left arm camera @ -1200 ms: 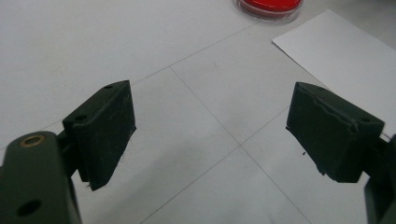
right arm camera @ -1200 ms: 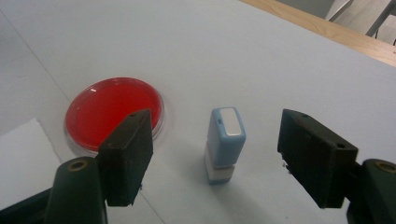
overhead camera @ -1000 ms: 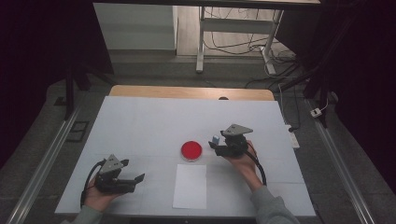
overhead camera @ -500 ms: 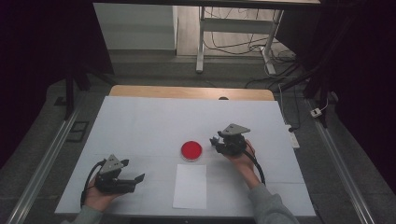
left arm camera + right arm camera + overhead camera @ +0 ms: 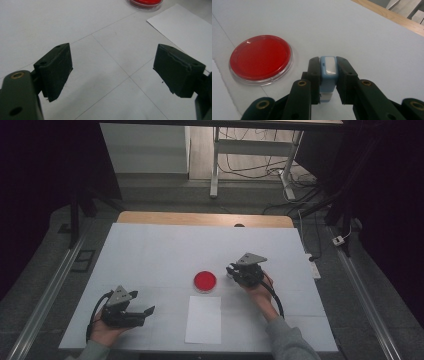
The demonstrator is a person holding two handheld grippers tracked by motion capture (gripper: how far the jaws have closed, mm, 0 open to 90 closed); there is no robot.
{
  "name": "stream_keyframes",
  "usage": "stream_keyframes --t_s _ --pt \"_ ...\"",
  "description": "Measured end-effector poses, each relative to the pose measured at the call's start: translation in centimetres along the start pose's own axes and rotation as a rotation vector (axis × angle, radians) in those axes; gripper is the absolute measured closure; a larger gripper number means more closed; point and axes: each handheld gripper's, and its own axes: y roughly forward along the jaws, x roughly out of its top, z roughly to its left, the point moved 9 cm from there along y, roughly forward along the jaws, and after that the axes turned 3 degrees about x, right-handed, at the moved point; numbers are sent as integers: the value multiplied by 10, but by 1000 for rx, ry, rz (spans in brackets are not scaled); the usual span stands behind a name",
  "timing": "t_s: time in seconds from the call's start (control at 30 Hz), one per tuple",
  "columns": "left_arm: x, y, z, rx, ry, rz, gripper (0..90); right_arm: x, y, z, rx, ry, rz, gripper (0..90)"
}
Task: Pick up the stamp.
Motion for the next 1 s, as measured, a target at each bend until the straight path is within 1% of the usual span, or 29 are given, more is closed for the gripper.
stream_keyframes --t_s 0.07,0.1,0.23,0.5,0.73,0.83,0.93,1.0 --pt "0 0 0 0 0 0 160 0 0 0 -10 -10 3 748" --pt "0 0 0 0 0 0 160 0 0 0 -4 -10 1 749" --pt "0 0 0 0 0 1 160 1 -2 -1 -6 -4 -5 750" --pt "-1 0 0 -1 1 1 160 6 -8 -1 -1 2 -35 750" --pt "-1 1 0 0 2 4 161 10 -13 -3 -2 35 -59 750" --pt "-2 1 0 -1 2 4 161 13 -18 -5 11 69 -78 751" --pt "-2 1 0 -1 2 4 161 14 -21 -6 7 72 -86 751" --pt "-2 1 0 -1 2 6 161 16 -24 -6 -1 79 -105 751"
